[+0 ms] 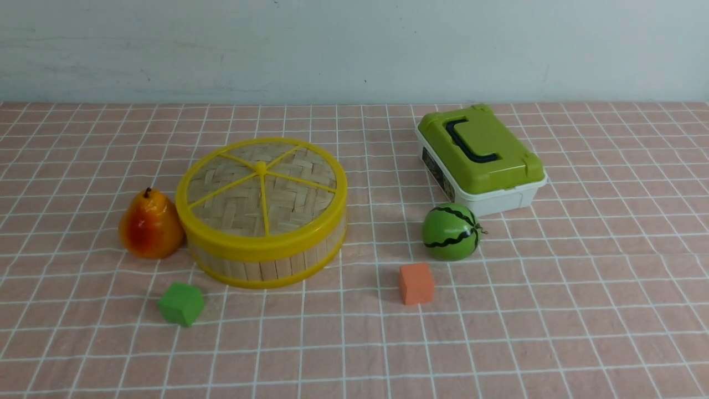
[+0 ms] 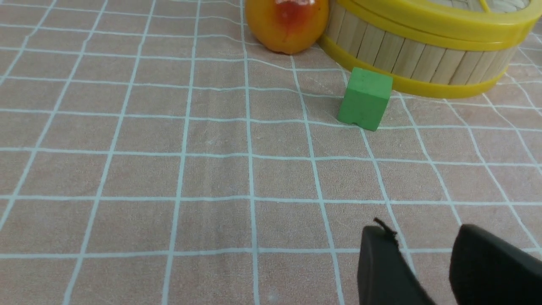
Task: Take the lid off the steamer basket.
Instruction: Use the left arm to lift the lid of the steamer
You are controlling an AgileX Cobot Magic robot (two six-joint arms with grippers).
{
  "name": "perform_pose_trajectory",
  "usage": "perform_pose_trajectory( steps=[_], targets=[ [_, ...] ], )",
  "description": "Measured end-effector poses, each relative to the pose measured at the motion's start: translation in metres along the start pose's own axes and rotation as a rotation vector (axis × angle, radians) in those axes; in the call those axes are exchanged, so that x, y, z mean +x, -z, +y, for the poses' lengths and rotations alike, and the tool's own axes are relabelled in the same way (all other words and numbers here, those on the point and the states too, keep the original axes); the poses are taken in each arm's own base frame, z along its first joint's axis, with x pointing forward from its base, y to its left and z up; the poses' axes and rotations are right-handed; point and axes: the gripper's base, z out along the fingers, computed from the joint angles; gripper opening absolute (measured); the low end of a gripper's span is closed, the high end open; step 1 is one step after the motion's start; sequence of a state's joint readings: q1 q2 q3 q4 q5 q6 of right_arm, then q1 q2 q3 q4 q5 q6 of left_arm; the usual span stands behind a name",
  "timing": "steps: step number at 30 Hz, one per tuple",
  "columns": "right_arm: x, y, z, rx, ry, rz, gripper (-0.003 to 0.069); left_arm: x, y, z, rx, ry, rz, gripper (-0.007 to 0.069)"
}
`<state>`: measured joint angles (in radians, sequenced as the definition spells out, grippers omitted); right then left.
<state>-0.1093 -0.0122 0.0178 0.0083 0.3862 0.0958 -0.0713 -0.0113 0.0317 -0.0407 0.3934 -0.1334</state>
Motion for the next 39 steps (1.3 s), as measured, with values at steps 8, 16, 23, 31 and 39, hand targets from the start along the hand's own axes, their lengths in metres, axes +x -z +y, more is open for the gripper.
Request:
perform_pose_trajectory(
  steps=[8,16,23,31,39],
  targets=[
    [0.000,0.000,0.000,0.000,0.000,0.000,0.0241,-0.020,0.002,-0.003,0.028,-0.005,-0.223,0.0239],
    [0.000,0.000,0.000,0.000,0.000,0.000,0.0241,-0.044,0.012,-0.006,0.081,0.065,-0.507,0.0239],
    [0.000,0.000,0.000,0.000,0.000,0.000,0.0241,-0.062,0.024,-0.005,0.165,0.272,-0.733,0.0239],
    [0.000,0.000,0.000,0.000,0.000,0.000,0.0241,-0.071,0.034,-0.004,0.256,0.430,-0.865,0.0239],
    [0.000,0.000,0.000,0.000,0.000,0.000,0.0241,-0.082,0.037,-0.008,0.250,0.474,-0.758,0.0083]
  ],
)
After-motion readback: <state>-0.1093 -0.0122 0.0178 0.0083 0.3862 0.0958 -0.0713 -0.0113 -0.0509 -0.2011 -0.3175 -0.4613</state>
